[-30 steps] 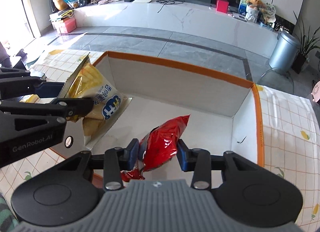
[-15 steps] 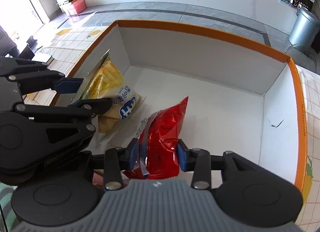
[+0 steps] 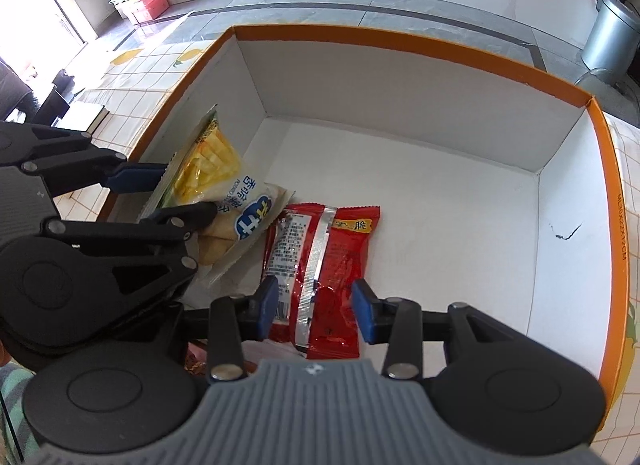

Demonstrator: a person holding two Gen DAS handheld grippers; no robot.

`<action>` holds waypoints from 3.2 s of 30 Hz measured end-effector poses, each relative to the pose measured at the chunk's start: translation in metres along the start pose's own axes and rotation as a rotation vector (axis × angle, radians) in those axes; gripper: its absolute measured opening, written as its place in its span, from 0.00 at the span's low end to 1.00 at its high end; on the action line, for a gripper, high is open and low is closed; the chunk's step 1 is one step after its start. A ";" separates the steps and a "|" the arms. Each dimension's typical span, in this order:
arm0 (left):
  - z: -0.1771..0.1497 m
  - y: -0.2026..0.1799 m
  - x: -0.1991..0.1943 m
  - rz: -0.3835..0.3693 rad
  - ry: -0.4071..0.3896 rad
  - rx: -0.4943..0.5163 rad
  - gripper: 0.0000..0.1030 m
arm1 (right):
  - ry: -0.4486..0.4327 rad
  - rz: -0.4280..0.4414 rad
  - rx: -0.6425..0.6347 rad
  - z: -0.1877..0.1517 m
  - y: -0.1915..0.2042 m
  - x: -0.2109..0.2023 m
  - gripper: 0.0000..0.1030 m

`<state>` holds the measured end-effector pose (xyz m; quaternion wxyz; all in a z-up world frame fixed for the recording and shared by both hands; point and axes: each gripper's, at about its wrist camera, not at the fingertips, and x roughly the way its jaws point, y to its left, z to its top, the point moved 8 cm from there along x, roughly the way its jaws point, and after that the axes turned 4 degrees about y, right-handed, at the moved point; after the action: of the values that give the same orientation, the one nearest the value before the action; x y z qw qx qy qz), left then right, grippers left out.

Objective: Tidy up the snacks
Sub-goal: 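Lower both bags into the box and open both tools, then withdraw both tools from the box back toward the snack pile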

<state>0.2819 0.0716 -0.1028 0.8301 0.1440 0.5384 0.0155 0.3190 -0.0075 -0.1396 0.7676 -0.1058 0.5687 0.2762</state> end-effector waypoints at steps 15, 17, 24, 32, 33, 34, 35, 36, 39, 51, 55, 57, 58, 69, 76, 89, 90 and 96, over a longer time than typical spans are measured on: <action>0.004 -0.001 -0.038 0.148 -0.095 0.050 0.71 | -0.027 -0.107 0.008 -0.005 -0.010 -0.030 0.62; 0.004 -0.001 -0.044 0.155 -0.105 0.047 0.72 | -0.038 -0.113 0.006 -0.006 -0.011 -0.036 0.66; -0.007 0.003 -0.062 0.185 -0.150 0.011 0.76 | -0.072 -0.127 -0.013 -0.014 -0.004 -0.057 0.73; -0.030 -0.002 -0.100 0.180 -0.248 -0.060 0.79 | -0.198 -0.174 -0.043 -0.041 0.008 -0.098 0.78; -0.033 -0.004 -0.103 0.176 -0.257 -0.065 0.79 | -0.212 -0.175 -0.042 -0.045 0.010 -0.103 0.78; -0.036 -0.006 -0.108 0.176 -0.267 -0.067 0.80 | -0.227 -0.176 -0.039 -0.050 0.010 -0.107 0.78; -0.040 -0.008 -0.111 0.176 -0.275 -0.068 0.81 | -0.244 -0.178 -0.032 -0.057 0.011 -0.112 0.78; -0.044 -0.011 -0.115 0.173 -0.282 -0.070 0.81 | -0.259 -0.180 -0.026 -0.062 0.011 -0.116 0.79; -0.056 -0.019 -0.122 0.151 -0.293 -0.078 0.81 | -0.306 -0.189 -0.006 -0.081 0.011 -0.128 0.79; -0.105 -0.045 -0.131 -0.051 -0.289 -0.187 0.81 | -0.417 -0.216 0.133 -0.163 0.005 -0.143 0.80; -0.122 -0.051 -0.129 -0.131 -0.296 -0.236 0.81 | -0.435 -0.228 0.163 -0.190 0.003 -0.140 0.81; -0.133 -0.054 -0.127 -0.158 -0.300 -0.256 0.81 | -0.437 -0.240 0.171 -0.201 0.001 -0.137 0.81; -0.136 -0.055 -0.126 -0.169 -0.303 -0.264 0.81 | -0.440 -0.247 0.175 -0.206 0.000 -0.136 0.81; -0.168 -0.082 -0.092 -0.319 -0.227 -0.335 0.81 | -0.403 -0.229 0.252 -0.246 -0.016 -0.099 0.80; -0.175 -0.075 -0.062 -0.306 -0.208 -0.504 0.82 | -0.406 -0.225 0.249 -0.242 -0.020 -0.083 0.75; -0.176 -0.076 -0.026 -0.427 -0.111 -0.600 0.79 | -0.375 -0.131 0.260 -0.218 -0.023 -0.052 0.73; -0.175 -0.077 -0.025 -0.431 -0.110 -0.598 0.79 | -0.371 -0.119 0.272 -0.216 -0.024 -0.050 0.72; -0.170 -0.079 -0.020 -0.429 -0.095 -0.580 0.75 | -0.360 -0.095 0.316 -0.210 -0.030 -0.043 0.70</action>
<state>0.1107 0.0299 -0.1699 0.8449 -0.2128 0.4905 -0.0136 0.1558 -0.1447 -0.1736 0.8757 0.0397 0.4531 0.1618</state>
